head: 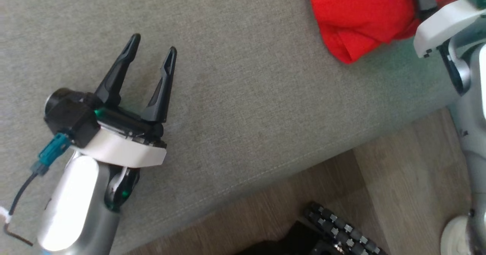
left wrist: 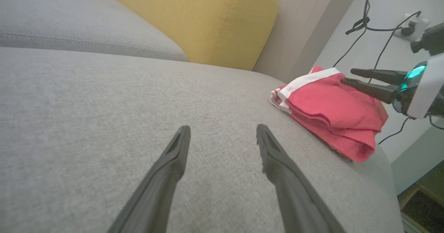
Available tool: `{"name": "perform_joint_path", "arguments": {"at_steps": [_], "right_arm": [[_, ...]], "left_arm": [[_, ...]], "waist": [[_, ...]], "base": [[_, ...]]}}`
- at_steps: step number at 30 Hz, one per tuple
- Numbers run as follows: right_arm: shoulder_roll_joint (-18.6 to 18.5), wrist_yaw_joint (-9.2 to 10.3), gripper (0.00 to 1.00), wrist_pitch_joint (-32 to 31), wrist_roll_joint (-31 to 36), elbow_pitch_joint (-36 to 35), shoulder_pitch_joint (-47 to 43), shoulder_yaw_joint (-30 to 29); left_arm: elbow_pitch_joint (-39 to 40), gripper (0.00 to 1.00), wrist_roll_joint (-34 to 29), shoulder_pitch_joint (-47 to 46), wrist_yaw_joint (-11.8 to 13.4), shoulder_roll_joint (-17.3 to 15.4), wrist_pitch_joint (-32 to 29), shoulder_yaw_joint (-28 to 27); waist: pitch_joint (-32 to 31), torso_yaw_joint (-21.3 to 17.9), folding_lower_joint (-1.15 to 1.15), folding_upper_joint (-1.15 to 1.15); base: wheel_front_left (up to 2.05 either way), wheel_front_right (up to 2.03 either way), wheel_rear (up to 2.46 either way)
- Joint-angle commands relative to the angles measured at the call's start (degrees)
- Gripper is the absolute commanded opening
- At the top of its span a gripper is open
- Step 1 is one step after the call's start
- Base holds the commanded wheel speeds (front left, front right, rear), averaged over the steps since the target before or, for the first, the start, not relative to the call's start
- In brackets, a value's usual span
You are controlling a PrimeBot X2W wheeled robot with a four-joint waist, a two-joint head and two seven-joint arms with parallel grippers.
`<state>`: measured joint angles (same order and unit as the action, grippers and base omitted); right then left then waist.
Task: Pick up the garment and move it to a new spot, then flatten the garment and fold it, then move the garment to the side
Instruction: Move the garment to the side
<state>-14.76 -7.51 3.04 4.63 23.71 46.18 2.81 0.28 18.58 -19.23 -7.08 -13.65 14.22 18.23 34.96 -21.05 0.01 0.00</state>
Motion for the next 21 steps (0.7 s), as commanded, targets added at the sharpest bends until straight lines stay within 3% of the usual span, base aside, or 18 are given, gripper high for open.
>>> {"name": "perform_joint_path", "arguments": {"at_steps": [1, 7, 15, 21], "right_arm": [[-0.57, 0.02, 1.0, -0.18, 0.17, -2.22, -1.71, -0.46], [0.31, 0.02, 1.0, -1.21, 1.31, -5.14, -2.82, -0.83], [4.78, 0.02, 1.0, -0.81, -1.66, -10.56, -7.4, 3.61], [9.15, 0.02, 1.0, 2.26, -3.89, -12.96, -14.56, 5.58]], "left_arm": [[-1.13, 1.0, 0.75, 1.15, 0.19, -0.14, -0.13, -1.27], [-3.86, 1.0, 1.59, 1.09, 0.23, 3.02, 0.59, -0.92], [-5.32, 1.0, 2.61, 3.9, 0.28, 8.27, 0.76, -4.67], [-5.4, 1.0, 3.06, 8.01, 0.54, 10.27, 0.77, -8.35]], "waist": [[-1.13, 0.66, -0.01, 0.0], [-6.39, 3.69, -0.01, 0.0], [-15.84, 10.44, -0.01, 0.0], [-21.93, 15.71, -0.01, 0.0]], "base": [[0.0, 0.0, 0.0], [0.0, 0.0, 0.0], [0.0, 0.0, 0.0], [0.0, 0.0, 0.0]]}}
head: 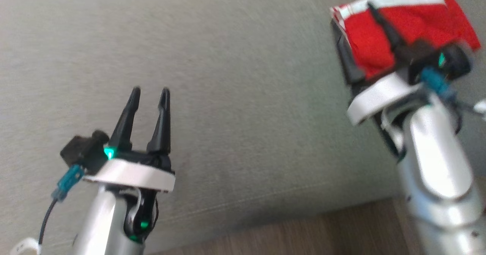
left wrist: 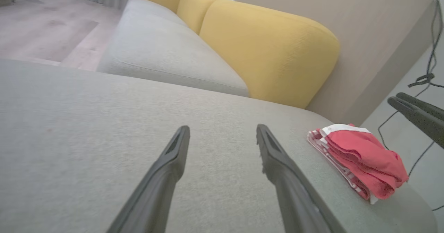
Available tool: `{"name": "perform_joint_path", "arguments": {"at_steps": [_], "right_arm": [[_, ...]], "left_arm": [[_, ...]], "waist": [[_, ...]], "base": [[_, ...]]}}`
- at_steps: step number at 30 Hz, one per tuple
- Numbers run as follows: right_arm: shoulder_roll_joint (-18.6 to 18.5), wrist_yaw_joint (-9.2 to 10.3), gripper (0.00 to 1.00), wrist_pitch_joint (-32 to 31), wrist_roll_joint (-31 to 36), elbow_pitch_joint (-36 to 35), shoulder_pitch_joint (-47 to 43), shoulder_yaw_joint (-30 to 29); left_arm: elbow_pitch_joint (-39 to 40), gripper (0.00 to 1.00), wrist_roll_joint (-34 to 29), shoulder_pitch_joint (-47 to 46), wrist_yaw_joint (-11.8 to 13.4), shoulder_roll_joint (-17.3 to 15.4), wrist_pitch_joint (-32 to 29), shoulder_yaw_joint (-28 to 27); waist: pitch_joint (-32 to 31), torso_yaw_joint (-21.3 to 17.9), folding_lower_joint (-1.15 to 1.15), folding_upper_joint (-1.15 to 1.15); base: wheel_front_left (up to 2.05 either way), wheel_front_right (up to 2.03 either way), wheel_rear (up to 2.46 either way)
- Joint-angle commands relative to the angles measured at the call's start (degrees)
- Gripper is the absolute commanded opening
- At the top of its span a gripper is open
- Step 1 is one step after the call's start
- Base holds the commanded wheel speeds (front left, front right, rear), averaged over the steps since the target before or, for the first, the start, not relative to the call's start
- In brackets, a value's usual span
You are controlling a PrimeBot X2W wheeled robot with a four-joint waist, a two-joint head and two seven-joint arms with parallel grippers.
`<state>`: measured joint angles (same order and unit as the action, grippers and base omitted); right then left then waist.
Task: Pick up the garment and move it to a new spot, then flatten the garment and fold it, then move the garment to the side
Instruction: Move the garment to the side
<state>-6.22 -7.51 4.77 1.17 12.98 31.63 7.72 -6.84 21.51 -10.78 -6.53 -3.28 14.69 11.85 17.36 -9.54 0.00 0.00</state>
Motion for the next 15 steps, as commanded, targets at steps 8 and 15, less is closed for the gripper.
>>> {"name": "perform_joint_path", "arguments": {"at_steps": [8, 15], "right_arm": [[3.27, 0.02, 1.0, 6.47, -2.96, -2.19, -12.16, 0.45], [3.33, 0.02, 1.0, 9.55, -6.73, -3.37, -21.03, -1.87]], "left_arm": [[0.58, 1.0, 1.2, 5.79, 1.64, 0.37, 0.3, -3.77], [-0.01, 1.0, -0.71, 10.89, 4.74, 0.39, 0.3, -2.47]], "waist": [[-11.28, 8.9, 0.0, 0.0], [-15.2, 10.85, 0.0, 0.0]], "base": [[0.0, 0.0, 0.0], [0.0, 0.0, 0.0]]}}
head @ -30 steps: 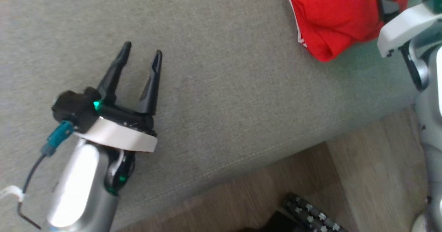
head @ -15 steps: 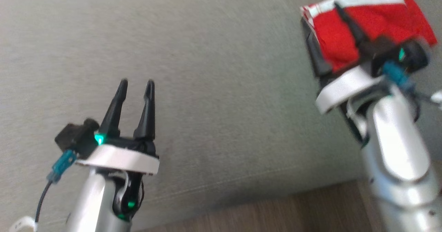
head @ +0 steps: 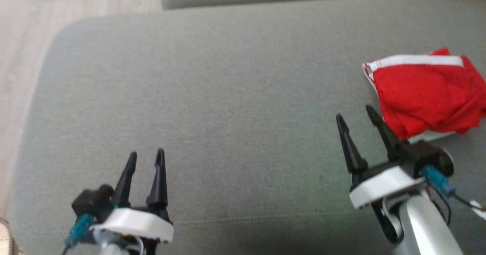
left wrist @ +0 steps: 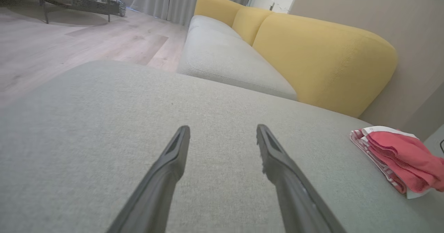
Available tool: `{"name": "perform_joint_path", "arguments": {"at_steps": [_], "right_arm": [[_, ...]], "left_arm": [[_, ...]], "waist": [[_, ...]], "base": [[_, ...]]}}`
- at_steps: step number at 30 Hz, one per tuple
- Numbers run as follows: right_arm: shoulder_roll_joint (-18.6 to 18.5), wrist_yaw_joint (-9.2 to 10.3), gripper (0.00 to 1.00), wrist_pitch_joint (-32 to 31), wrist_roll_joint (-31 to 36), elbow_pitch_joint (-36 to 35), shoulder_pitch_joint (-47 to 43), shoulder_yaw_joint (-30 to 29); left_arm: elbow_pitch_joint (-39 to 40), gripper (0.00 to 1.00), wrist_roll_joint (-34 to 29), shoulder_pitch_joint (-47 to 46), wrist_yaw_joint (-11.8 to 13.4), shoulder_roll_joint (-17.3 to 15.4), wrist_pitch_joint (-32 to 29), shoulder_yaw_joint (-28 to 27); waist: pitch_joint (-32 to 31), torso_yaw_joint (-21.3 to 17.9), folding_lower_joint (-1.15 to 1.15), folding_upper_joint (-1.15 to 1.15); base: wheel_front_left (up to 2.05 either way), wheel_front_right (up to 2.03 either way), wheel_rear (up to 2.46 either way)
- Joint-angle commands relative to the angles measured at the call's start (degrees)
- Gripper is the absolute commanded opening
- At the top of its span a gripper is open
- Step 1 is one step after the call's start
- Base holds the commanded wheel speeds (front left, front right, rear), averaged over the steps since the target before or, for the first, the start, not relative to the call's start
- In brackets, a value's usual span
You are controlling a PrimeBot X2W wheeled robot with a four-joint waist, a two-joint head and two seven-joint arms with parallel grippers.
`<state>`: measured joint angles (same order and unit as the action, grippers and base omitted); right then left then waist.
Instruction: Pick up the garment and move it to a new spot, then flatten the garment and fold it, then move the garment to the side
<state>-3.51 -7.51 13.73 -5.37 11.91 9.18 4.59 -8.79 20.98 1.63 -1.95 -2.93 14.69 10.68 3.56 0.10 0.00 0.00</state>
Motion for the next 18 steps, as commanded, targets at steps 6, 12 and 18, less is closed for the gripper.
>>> {"name": "perform_joint_path", "arguments": {"at_steps": [6, 12, 18], "right_arm": [[0.62, 0.02, 1.0, 1.18, 0.72, -4.21, -3.12, -0.16], [0.63, 0.02, 1.0, 1.25, 0.28, -5.9, -5.22, -0.93], [0.63, 0.02, 1.0, 1.26, 1.08, -6.42, -6.32, -0.56]], "left_arm": [[3.32, 1.0, -0.87, 0.63, 0.48, 0.04, 0.3, 0.05], [3.93, 1.0, -0.84, 1.48, 0.88, 0.04, 0.3, -0.19], [5.08, 1.0, -1.25, 2.04, 1.15, 0.05, 0.3, -0.37]], "waist": [[-2.45, 1.97, 0.0, 0.0], [-2.97, 1.95, 0.0, 0.0], [-3.24, 1.68, 0.0, 0.0]], "base": [[0.0, 0.0, 0.0], [0.0, 0.0, 0.0], [0.0, 0.0, 0.0]]}}
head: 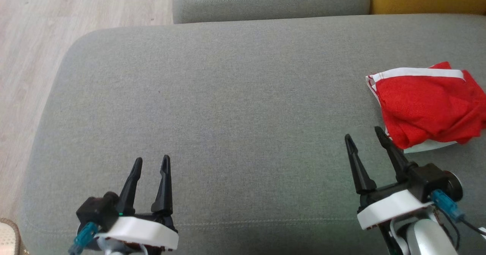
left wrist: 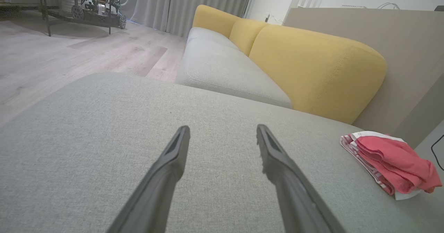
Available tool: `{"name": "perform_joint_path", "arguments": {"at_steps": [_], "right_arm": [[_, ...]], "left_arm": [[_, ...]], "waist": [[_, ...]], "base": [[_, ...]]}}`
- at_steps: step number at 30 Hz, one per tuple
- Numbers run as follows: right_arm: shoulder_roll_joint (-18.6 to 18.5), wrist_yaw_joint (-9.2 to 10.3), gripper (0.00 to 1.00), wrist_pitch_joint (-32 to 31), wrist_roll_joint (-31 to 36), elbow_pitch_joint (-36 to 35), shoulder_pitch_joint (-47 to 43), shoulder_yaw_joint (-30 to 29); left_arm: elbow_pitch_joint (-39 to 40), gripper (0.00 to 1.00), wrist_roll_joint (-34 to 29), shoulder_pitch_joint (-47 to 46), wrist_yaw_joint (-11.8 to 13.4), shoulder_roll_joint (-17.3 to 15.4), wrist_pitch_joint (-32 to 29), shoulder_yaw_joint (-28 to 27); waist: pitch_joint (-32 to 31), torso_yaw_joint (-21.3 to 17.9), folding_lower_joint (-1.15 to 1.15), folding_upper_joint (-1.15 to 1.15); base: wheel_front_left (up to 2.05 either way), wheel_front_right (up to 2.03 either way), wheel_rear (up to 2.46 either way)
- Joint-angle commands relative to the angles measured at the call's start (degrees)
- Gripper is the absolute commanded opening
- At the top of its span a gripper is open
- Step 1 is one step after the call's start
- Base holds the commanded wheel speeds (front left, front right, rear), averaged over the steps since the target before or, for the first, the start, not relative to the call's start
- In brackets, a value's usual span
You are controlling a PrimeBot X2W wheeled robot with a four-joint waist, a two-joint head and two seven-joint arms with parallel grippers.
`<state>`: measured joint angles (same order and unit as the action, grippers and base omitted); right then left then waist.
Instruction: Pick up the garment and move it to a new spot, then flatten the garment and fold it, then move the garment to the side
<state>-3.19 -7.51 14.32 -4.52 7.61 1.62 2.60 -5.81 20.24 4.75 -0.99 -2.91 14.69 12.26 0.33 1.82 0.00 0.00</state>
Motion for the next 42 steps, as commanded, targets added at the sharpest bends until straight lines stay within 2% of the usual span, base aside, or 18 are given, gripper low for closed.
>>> {"name": "perform_joint_path", "arguments": {"at_steps": [1, 14, 23, 29, 39, 40, 42], "right_arm": [[0.31, 0.02, 1.0, 0.67, -0.06, -2.15, 1.11, 1.23], [0.31, 0.02, 1.0, 0.67, -2.22, -1.97, 0.8, 1.31], [0.31, 0.02, 1.0, 0.67, -2.97, -1.57, 0.92, 1.7], [0.31, 0.02, 1.0, 0.67, -2.4, -1.21, 0.77, 1.64], [0.31, 0.02, 1.0, 0.68, -2.63, -0.96, 0.92, 1.77], [0.11, 0.0, 0.0, 0.08, -2.52, 0.69, -0.05, 0.29], [0.11, 0.0, 0.0, 0.02, -2.6, 2.05, -0.17, 0.35]], "left_arm": [[2.23, 1.0, -0.61, -1.02, 0.28, 0.02, 0.3, -1.98], [1.54, 1.0, -0.65, -1.78, 1.12, 0.03, 0.3, -2.71], [0.37, 1.0, -0.59, -1.21, -1.15, 0.03, 0.3, -2.56], [-1.55, 1.0, -0.65, -1.42, -0.74, 0.03, 0.3, -3.33], [0.13, 1.0, 1.85, -1.17, -1.91, 0.03, 0.3, -4.22], [-1.71, 0.0, 1.83, 0.84, -1.63, 0.01, 0.0, -2.0], [-3.12, 0.0, 2.13, 1.0, -1.58, 0.05, -0.04, -1.82]], "waist": [[-0.02, -0.11, 0.0, 0.0], [0.34, -0.94, 0.0, 0.0], [0.46, -1.45, 0.0, 0.0], [0.42, -1.54, 0.0, 0.0], [0.54, -1.49, 0.0, 0.0], [0.54, -1.5, 0.0, 0.0], [0.55, -1.5, 0.0, 0.0]], "base": [[0.0, 0.0, 0.0], [0.0, 0.0, 0.0], [0.0, 0.0, 0.0], [0.0, 0.0, 0.0], [0.0, 0.0, 0.0], [0.0, 0.0, 0.0], [0.0, 0.0, 0.0]]}}
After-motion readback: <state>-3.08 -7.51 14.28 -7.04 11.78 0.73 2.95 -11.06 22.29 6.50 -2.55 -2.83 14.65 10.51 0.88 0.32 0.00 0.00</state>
